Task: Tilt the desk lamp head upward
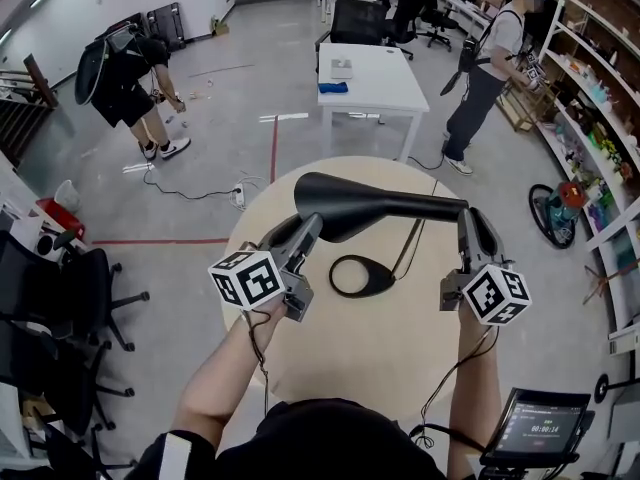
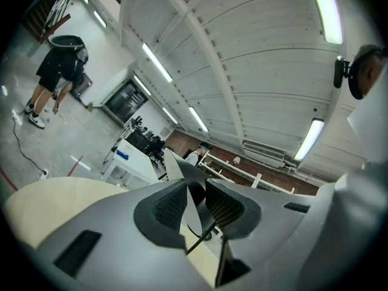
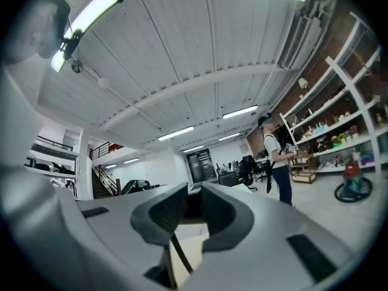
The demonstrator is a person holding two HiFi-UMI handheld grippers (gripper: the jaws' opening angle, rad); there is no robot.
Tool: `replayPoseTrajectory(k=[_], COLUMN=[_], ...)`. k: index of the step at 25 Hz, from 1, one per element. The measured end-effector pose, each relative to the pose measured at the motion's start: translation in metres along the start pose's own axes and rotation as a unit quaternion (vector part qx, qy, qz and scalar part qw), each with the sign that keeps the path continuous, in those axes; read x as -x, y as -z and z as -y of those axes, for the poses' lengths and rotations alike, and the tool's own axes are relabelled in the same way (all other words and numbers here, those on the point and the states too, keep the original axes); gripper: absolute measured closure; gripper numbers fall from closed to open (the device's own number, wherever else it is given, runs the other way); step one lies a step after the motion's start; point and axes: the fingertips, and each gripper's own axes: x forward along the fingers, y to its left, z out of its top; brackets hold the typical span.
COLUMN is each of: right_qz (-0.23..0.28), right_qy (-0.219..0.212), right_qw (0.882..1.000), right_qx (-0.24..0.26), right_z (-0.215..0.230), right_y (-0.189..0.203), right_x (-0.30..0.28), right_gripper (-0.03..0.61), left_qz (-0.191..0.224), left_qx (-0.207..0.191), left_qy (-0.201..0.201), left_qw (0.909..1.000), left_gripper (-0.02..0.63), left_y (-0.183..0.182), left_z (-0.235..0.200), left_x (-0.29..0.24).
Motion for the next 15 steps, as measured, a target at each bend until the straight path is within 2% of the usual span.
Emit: replayPoseTrajectory(k=[12, 15], right_qz=[0.021, 0.020], right_qy=[-0.001, 0.000], right_qw=[0.998, 0.998], right_qx=[-0.057, -0.056], right_z=[0.006, 0.005], right_y=[0.012, 0.014], right_x=[0.006, 0.005], right_gripper=[0.511, 0.511], left_qz=[0.015, 0.016], left_qx=[-0.030, -0.038], left_qy=[0.011, 0.012], left_qw=[0.9994, 0.9991], left_gripper=[0.518, 0.520], left_y=[-0.025, -0.031], left_z=[0.014, 0.017], left_x=[-0.004, -0.005])
